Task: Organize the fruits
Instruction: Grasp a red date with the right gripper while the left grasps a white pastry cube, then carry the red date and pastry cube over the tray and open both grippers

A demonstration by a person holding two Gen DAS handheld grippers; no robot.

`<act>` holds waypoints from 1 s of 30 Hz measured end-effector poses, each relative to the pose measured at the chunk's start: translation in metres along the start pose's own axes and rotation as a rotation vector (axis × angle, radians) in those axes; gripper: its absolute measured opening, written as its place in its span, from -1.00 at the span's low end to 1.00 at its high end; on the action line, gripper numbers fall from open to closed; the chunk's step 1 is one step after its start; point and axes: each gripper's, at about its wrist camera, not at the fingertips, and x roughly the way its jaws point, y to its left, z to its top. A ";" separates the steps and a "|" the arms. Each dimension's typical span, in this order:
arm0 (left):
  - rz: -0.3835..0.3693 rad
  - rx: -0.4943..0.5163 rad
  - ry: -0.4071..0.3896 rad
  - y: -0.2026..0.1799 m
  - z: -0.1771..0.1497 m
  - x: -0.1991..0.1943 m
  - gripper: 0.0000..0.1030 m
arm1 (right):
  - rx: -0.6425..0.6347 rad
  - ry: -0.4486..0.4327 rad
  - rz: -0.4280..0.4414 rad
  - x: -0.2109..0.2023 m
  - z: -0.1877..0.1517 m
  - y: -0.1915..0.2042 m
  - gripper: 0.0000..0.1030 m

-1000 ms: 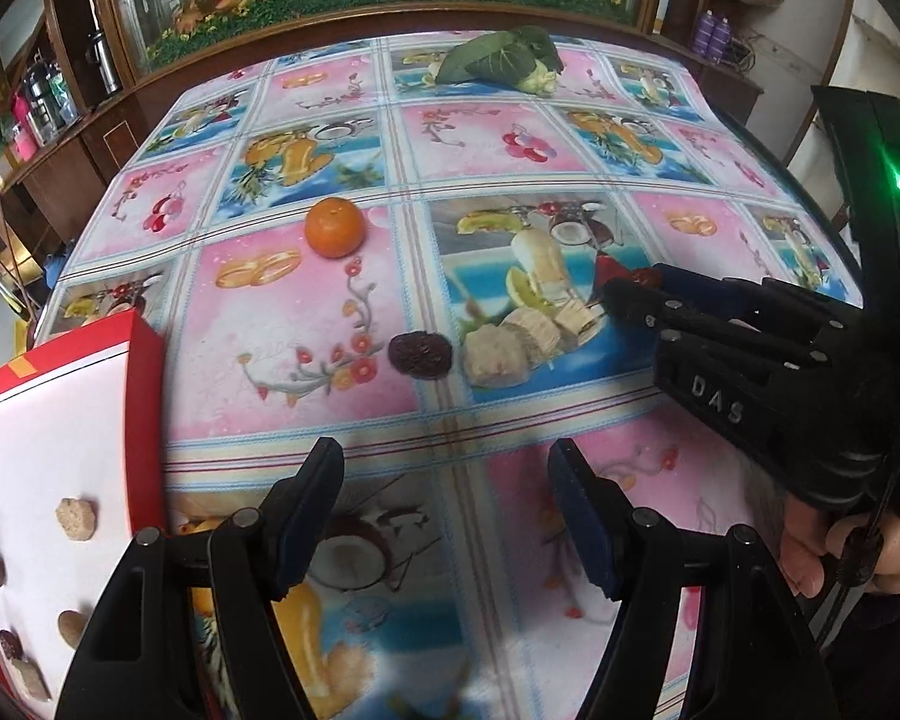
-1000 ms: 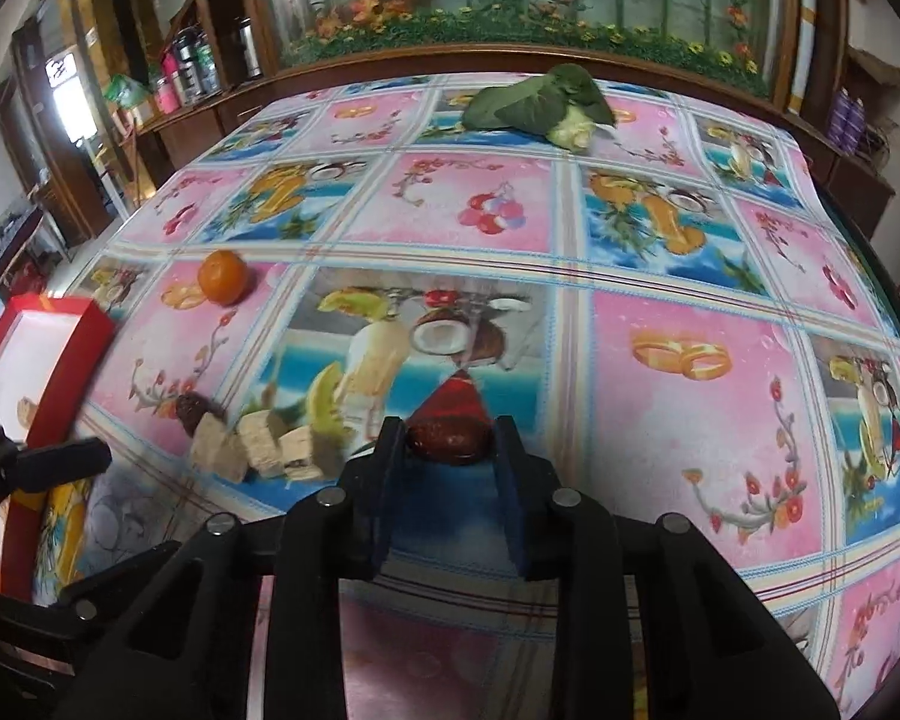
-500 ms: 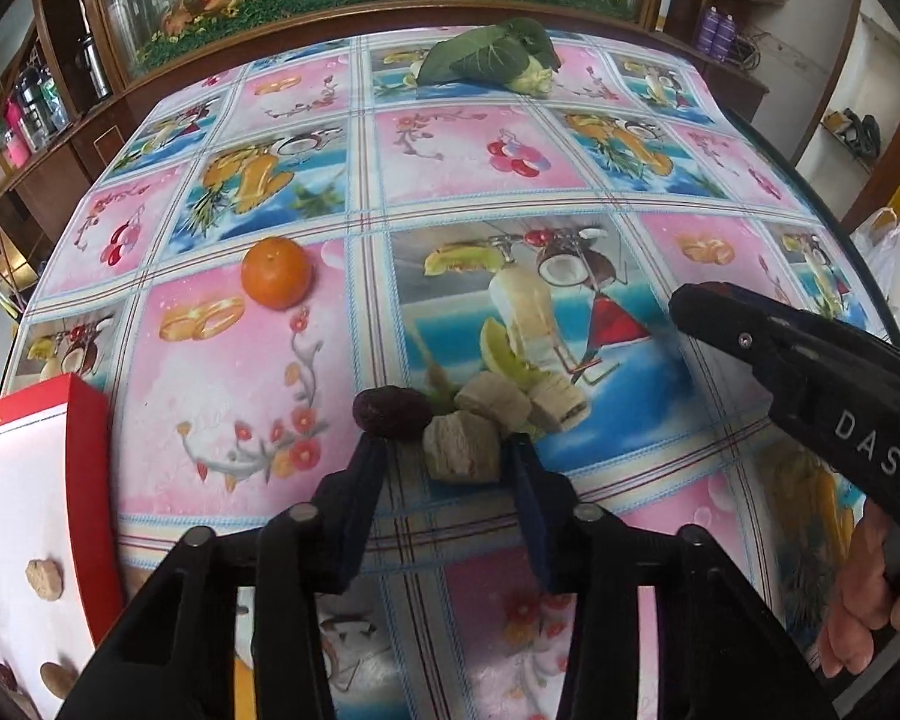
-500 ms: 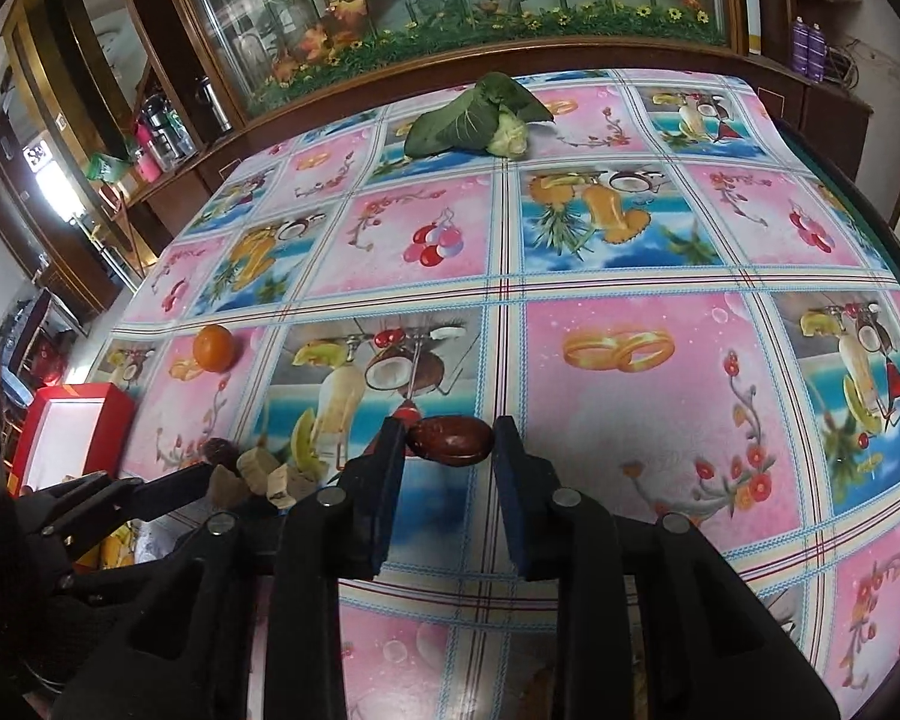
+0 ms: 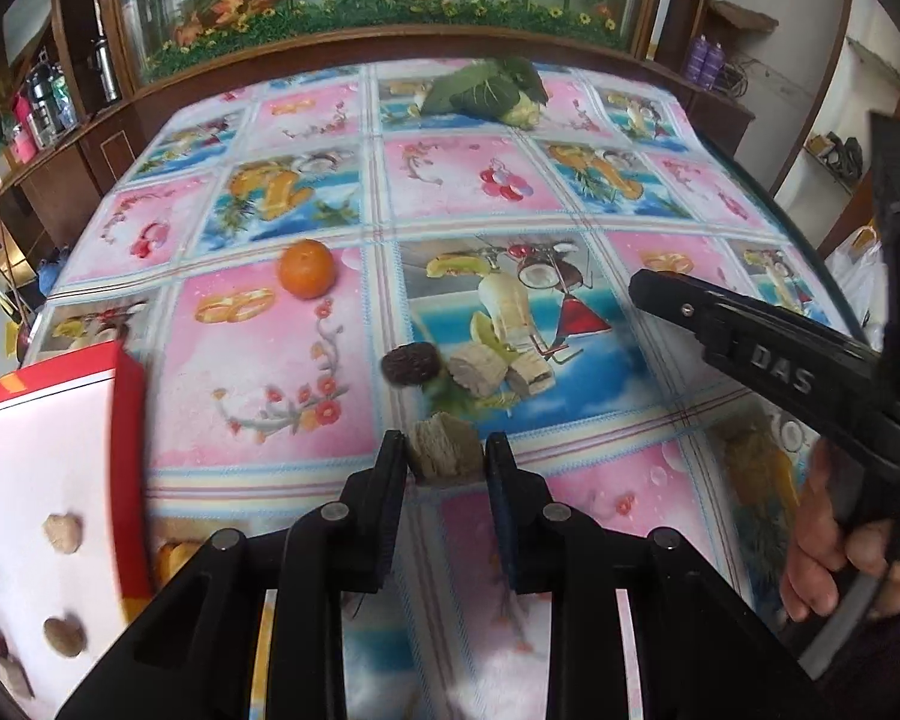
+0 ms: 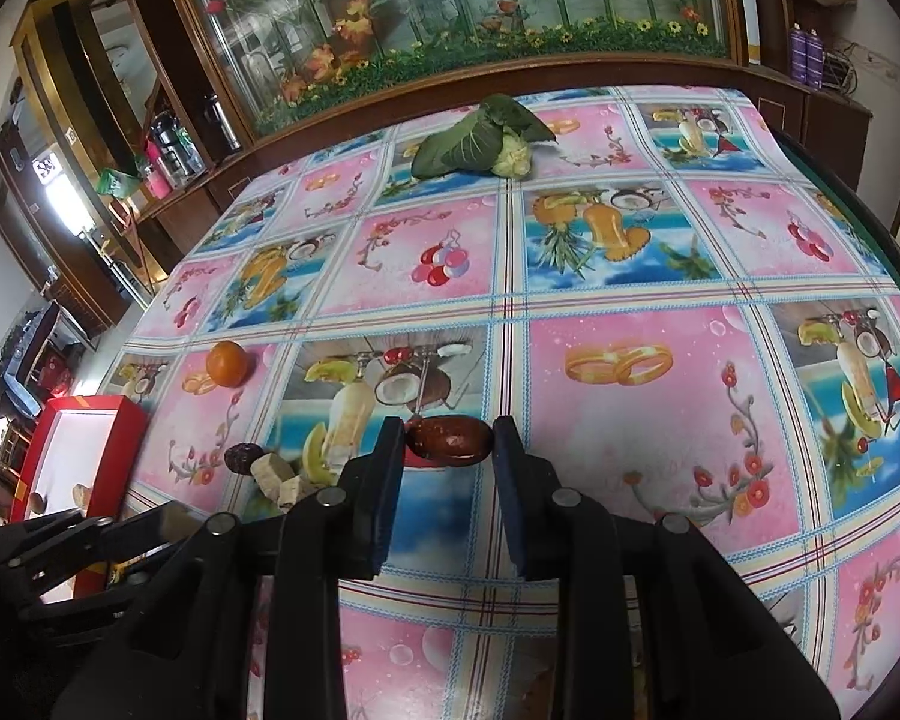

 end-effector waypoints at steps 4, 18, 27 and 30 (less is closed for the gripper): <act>0.027 -0.004 -0.078 0.013 -0.015 -0.040 -0.49 | -0.007 -0.060 0.013 -0.007 0.000 0.002 -0.39; 0.240 -0.244 -0.179 0.167 -0.095 -0.130 -0.49 | -0.100 -0.068 0.213 -0.023 -0.043 0.109 -0.38; 0.293 -0.356 -0.160 0.225 -0.146 -0.140 -0.49 | -0.397 0.071 0.440 -0.032 -0.098 0.276 -0.38; 0.294 -0.369 -0.152 0.235 -0.155 -0.137 -0.49 | -0.446 0.103 0.460 -0.031 -0.113 0.303 -0.38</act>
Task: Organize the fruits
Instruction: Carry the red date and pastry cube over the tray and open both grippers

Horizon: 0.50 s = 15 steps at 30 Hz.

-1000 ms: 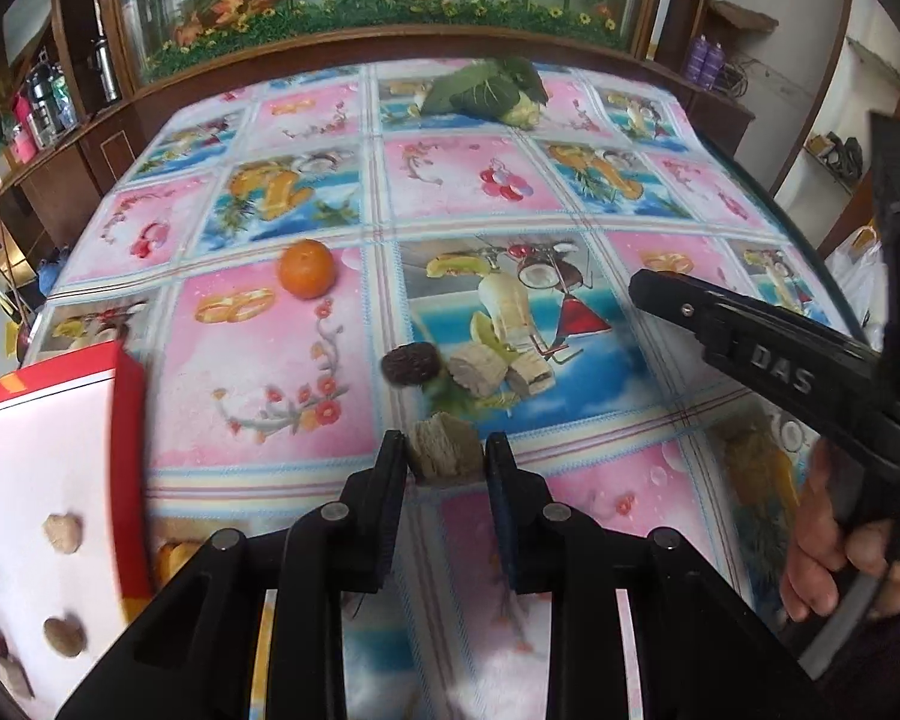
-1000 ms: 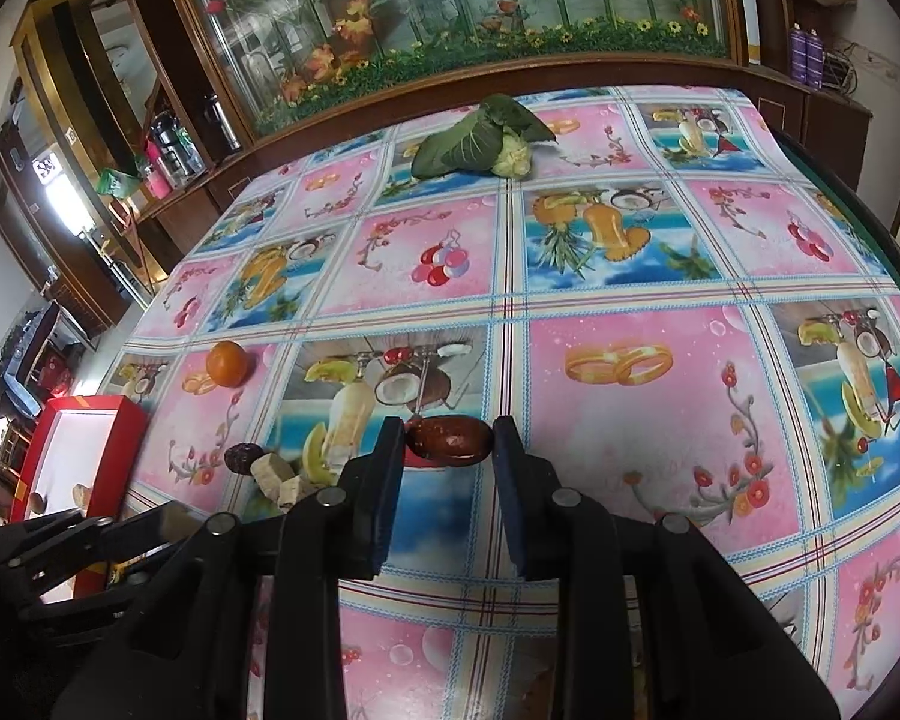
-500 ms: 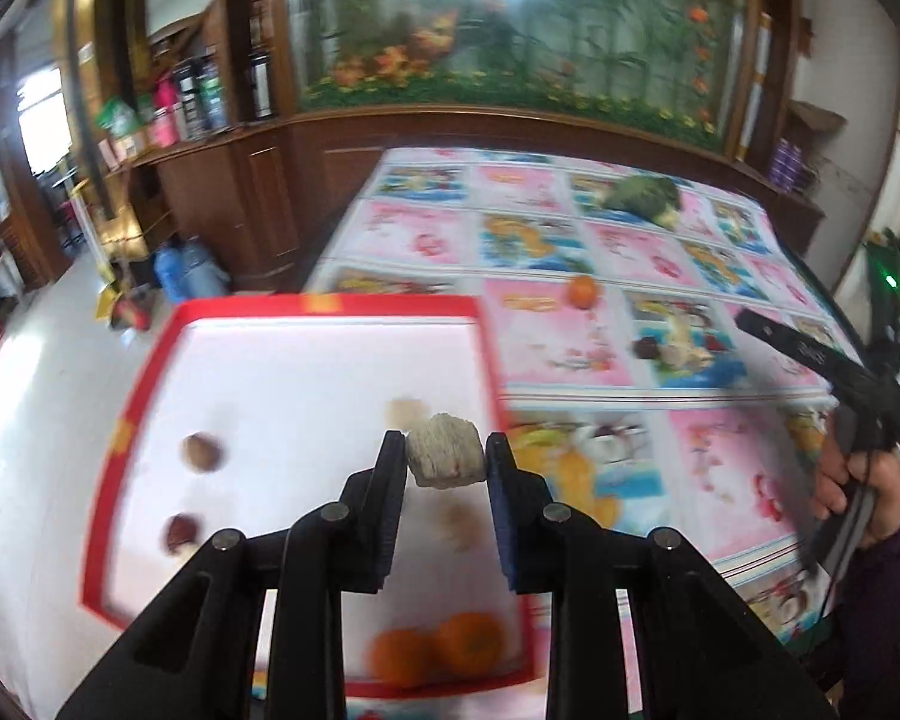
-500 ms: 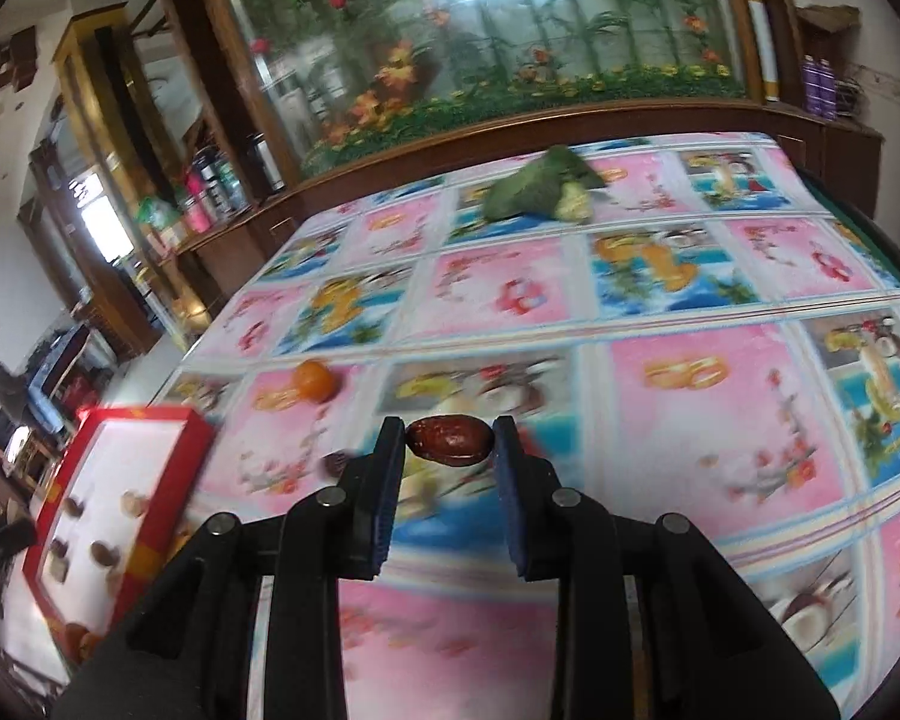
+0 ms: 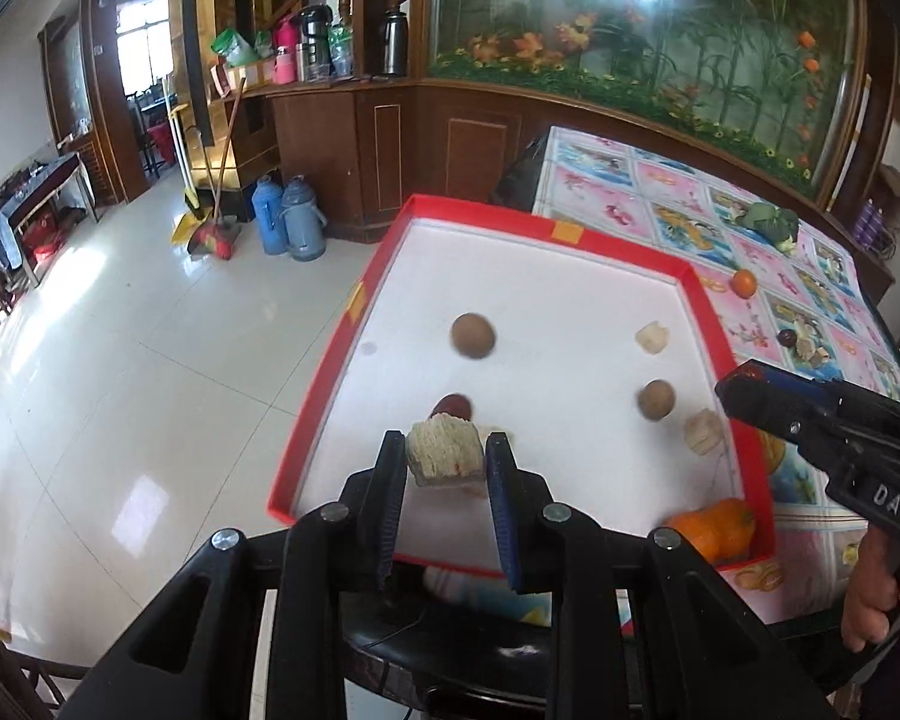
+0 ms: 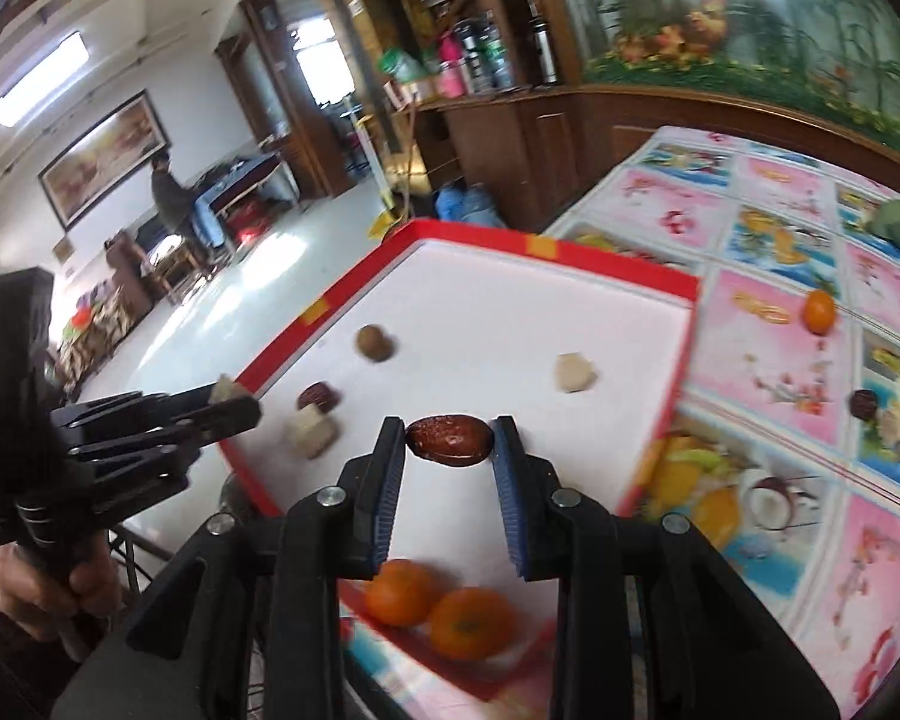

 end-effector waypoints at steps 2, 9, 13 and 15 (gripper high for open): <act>0.019 -0.002 -0.002 0.006 0.000 0.003 -0.49 | -0.030 0.026 -0.020 0.011 -0.002 0.012 -0.38; 0.043 0.021 -0.011 0.014 0.004 0.014 -0.49 | -0.055 0.123 -0.059 0.039 -0.014 0.036 -0.38; 0.043 0.031 0.009 0.020 0.007 0.025 -0.49 | -0.055 0.172 -0.081 0.051 -0.019 0.041 -0.38; 0.041 0.026 0.023 0.024 0.011 0.031 -0.49 | -0.057 0.187 -0.087 0.054 -0.020 0.043 -0.38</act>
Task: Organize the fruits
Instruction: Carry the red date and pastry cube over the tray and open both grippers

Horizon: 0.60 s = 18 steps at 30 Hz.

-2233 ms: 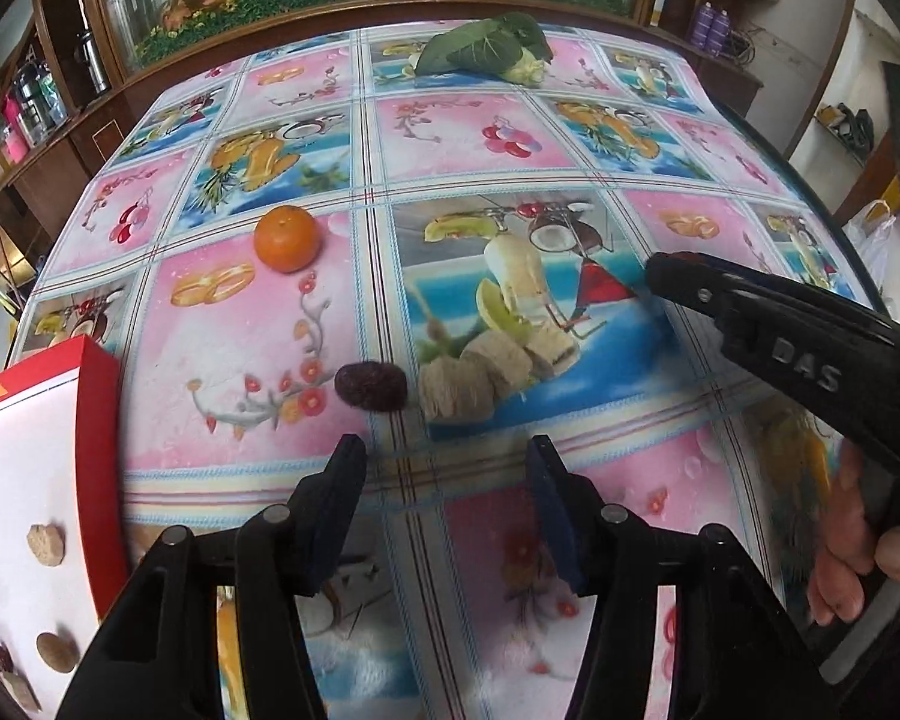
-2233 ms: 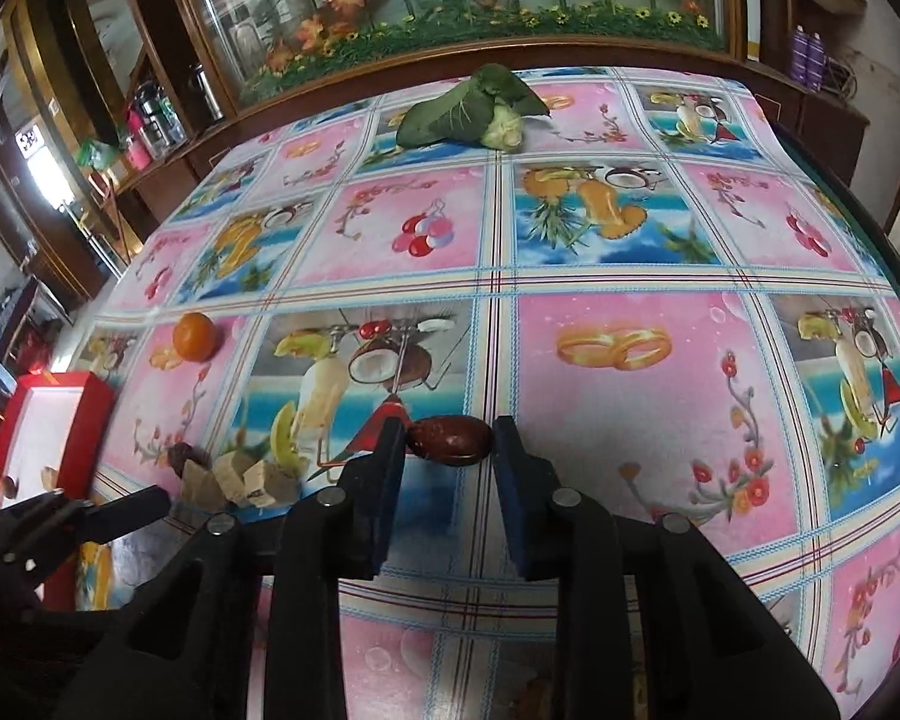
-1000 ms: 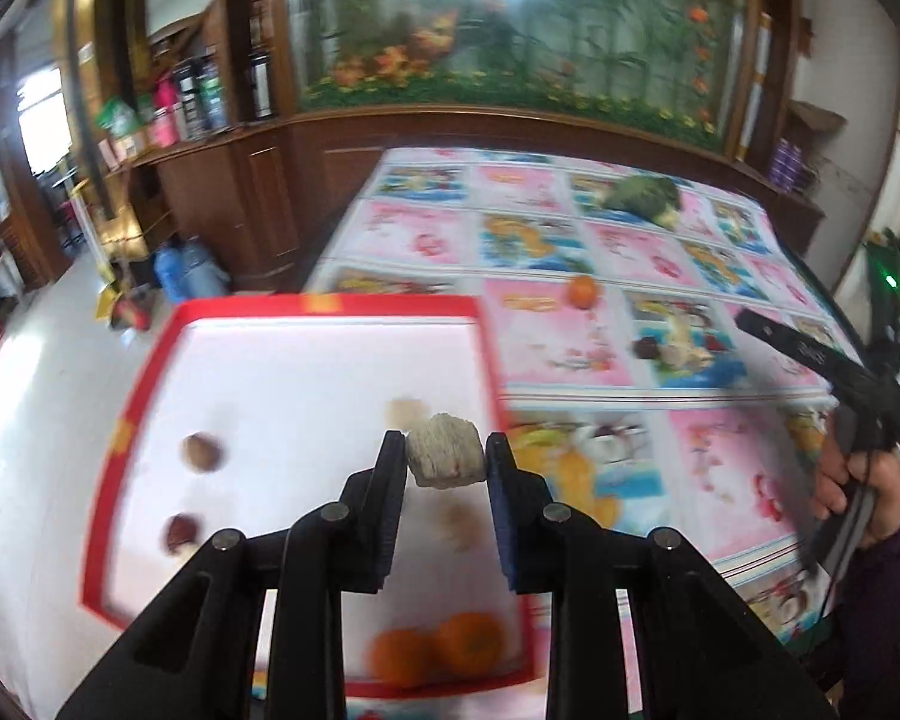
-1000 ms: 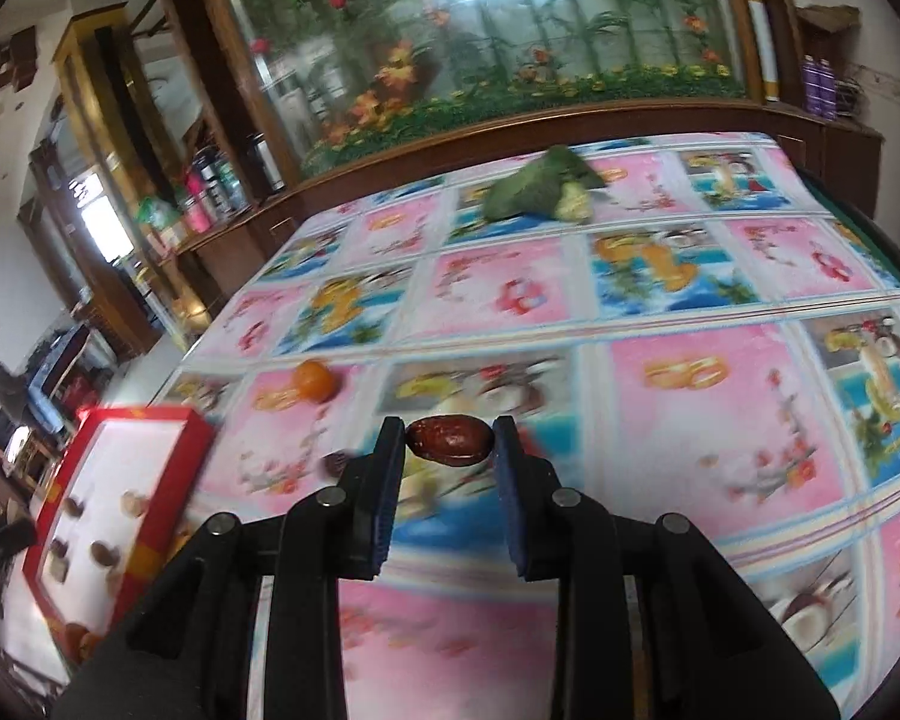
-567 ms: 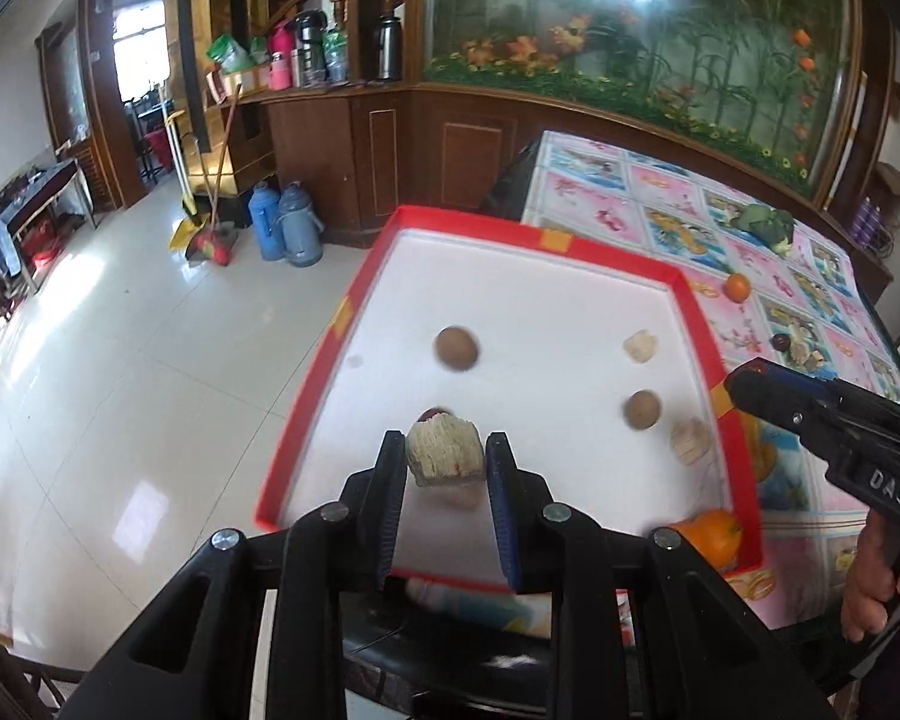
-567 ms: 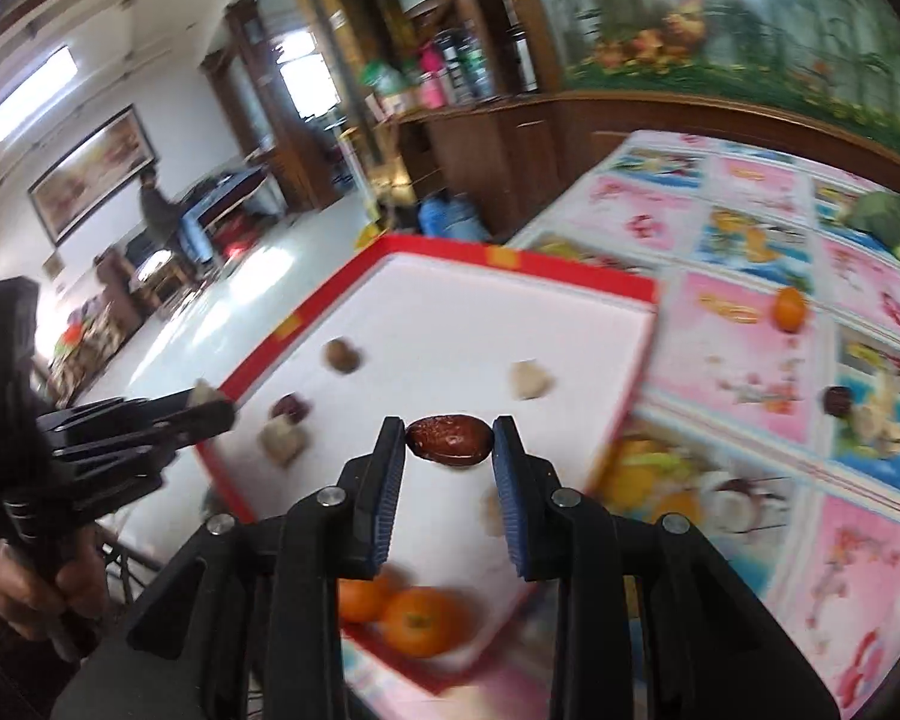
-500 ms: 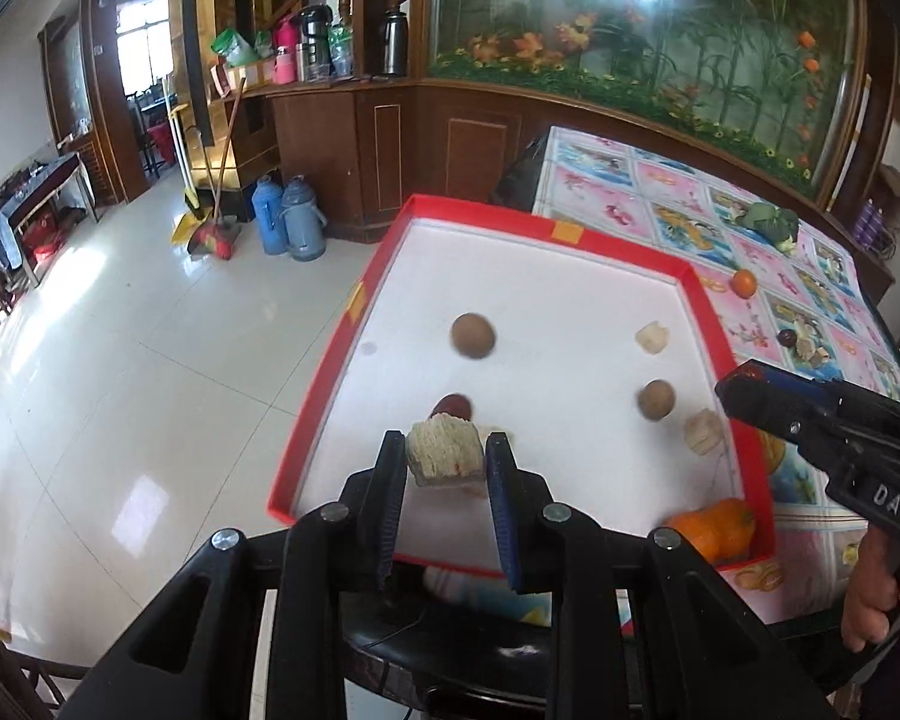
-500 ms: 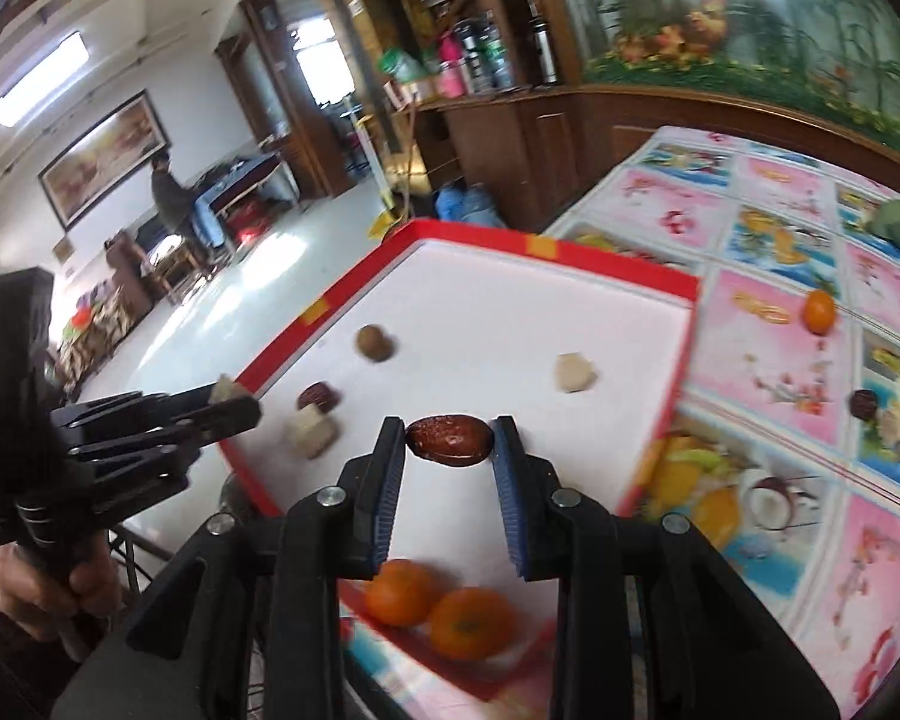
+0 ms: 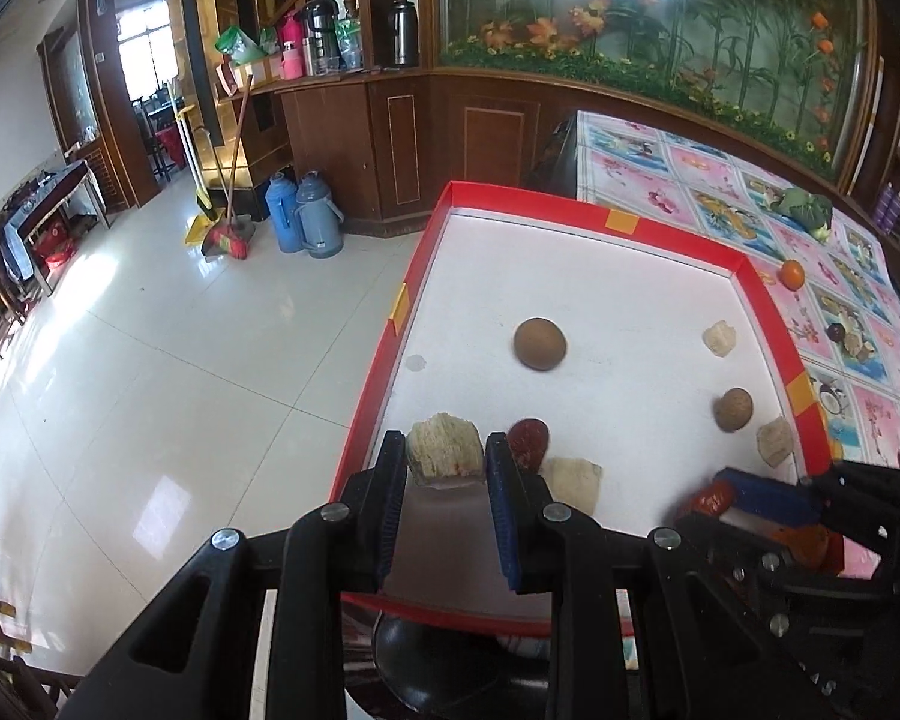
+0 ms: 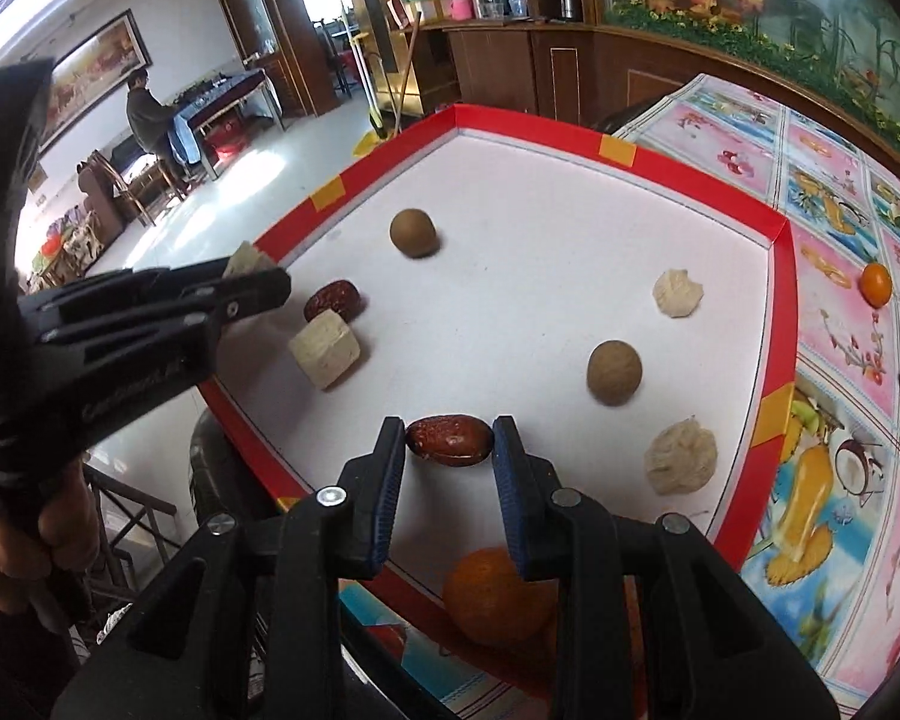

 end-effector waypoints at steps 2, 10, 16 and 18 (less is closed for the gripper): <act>-0.021 -0.003 0.017 0.003 0.001 0.005 -0.49 | -0.004 0.013 -0.004 0.004 0.001 0.003 -0.38; -0.048 -0.002 0.060 0.003 -0.003 0.015 -0.46 | -0.010 0.024 -0.026 0.008 0.003 0.007 -0.37; -0.063 -0.021 0.071 0.004 -0.002 0.013 0.04 | -0.018 0.042 -0.040 0.007 0.001 0.008 -0.25; -0.047 -0.013 0.071 0.002 -0.002 0.011 0.06 | -0.008 0.034 -0.041 0.003 0.002 0.003 -0.11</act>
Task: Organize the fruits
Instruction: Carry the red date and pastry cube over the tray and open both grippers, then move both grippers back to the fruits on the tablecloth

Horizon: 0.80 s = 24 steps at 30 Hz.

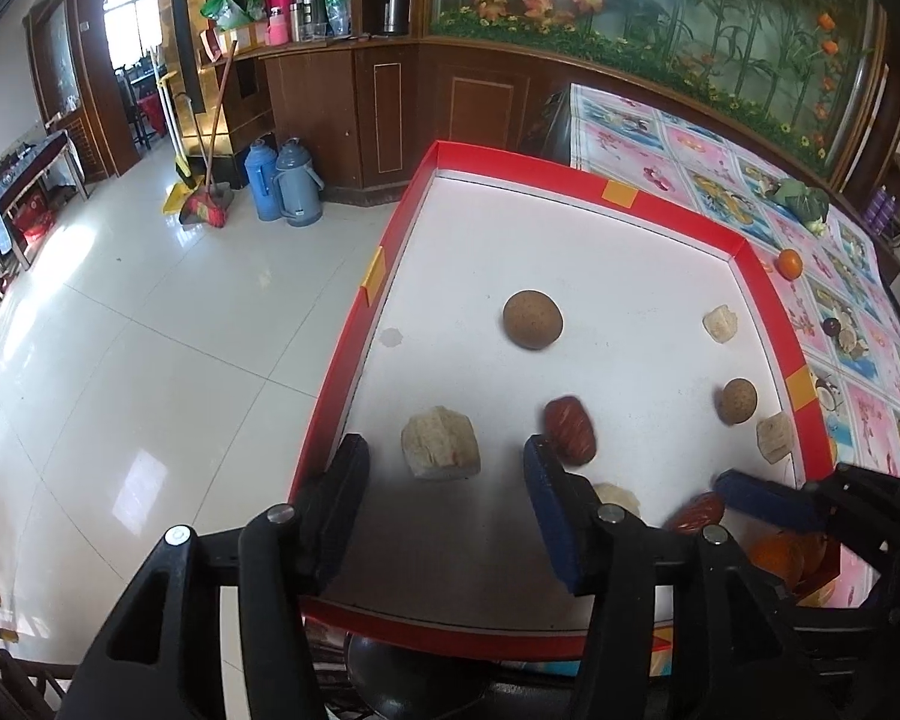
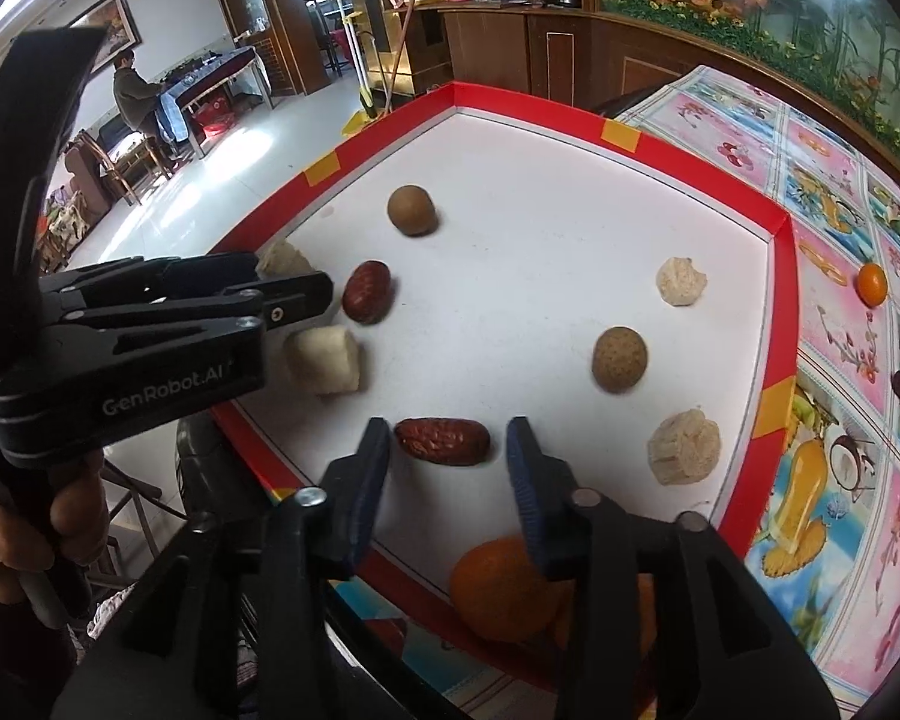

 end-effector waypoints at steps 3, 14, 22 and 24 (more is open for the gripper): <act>0.016 0.004 -0.009 -0.004 -0.001 -0.005 0.16 | 0.033 -0.047 0.024 -0.013 -0.001 -0.013 -0.11; 0.065 0.026 -0.086 -0.029 0.005 -0.035 0.51 | 0.214 -0.205 0.017 -0.070 -0.015 -0.091 -0.05; 0.026 0.120 -0.066 -0.078 0.003 -0.035 0.52 | 0.343 -0.226 -0.039 -0.090 -0.049 -0.153 -0.04; 0.018 0.142 -0.059 -0.088 0.003 -0.034 0.52 | 0.371 -0.226 -0.063 -0.094 -0.060 -0.171 -0.04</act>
